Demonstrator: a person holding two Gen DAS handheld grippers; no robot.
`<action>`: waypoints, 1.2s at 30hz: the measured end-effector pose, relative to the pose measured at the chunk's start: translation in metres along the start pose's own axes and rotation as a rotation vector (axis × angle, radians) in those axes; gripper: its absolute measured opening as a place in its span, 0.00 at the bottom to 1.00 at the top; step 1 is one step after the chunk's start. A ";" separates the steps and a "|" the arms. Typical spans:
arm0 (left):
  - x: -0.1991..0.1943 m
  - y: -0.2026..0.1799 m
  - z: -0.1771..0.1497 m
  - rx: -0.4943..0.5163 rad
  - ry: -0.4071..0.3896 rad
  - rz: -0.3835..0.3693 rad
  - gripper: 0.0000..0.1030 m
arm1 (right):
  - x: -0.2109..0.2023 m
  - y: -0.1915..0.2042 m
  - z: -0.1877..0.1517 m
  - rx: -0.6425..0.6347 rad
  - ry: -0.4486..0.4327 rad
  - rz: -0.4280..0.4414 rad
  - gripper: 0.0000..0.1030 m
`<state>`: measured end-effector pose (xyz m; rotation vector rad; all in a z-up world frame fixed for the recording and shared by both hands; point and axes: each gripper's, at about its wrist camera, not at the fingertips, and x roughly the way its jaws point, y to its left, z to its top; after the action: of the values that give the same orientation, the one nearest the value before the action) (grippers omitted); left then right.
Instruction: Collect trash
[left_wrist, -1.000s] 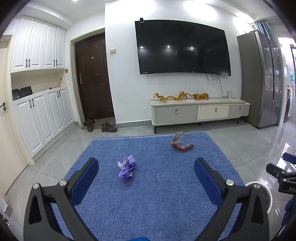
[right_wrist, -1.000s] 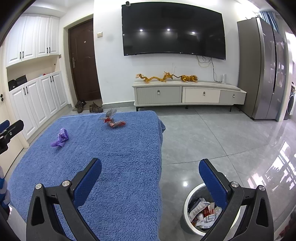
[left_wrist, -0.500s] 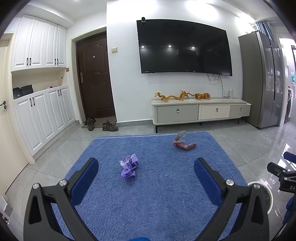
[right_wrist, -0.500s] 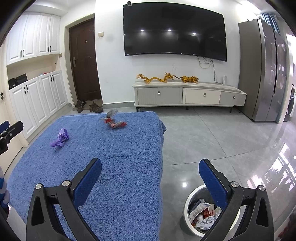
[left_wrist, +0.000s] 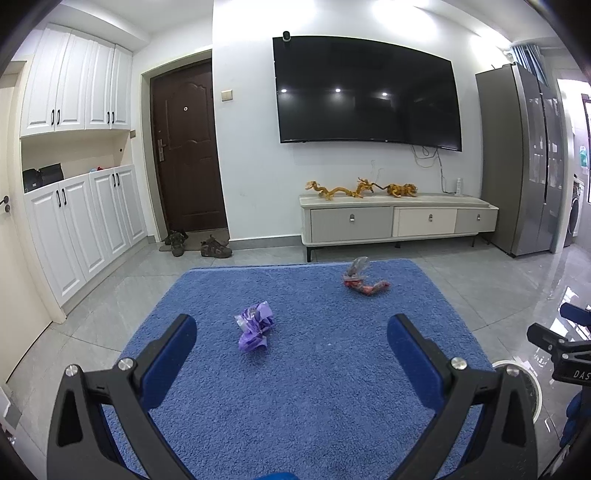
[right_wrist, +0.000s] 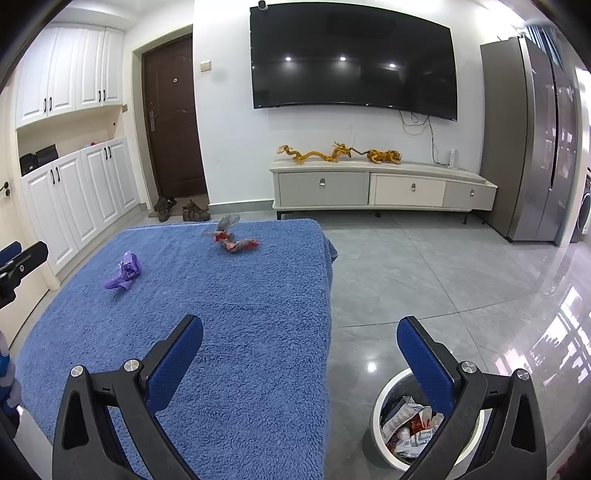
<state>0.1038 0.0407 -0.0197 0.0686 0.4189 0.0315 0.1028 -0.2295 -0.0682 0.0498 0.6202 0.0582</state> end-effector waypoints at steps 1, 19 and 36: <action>0.000 0.000 -0.001 0.003 0.000 -0.001 1.00 | 0.000 0.000 0.000 -0.001 0.001 -0.002 1.00; 0.000 0.007 -0.007 0.000 0.005 0.020 1.00 | -0.003 0.004 0.002 -0.005 -0.023 -0.002 1.00; -0.001 0.007 -0.007 -0.005 0.004 0.015 1.00 | -0.004 -0.003 0.004 0.019 -0.050 -0.019 1.00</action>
<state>0.0996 0.0477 -0.0254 0.0671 0.4219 0.0474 0.1021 -0.2329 -0.0634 0.0633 0.5713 0.0331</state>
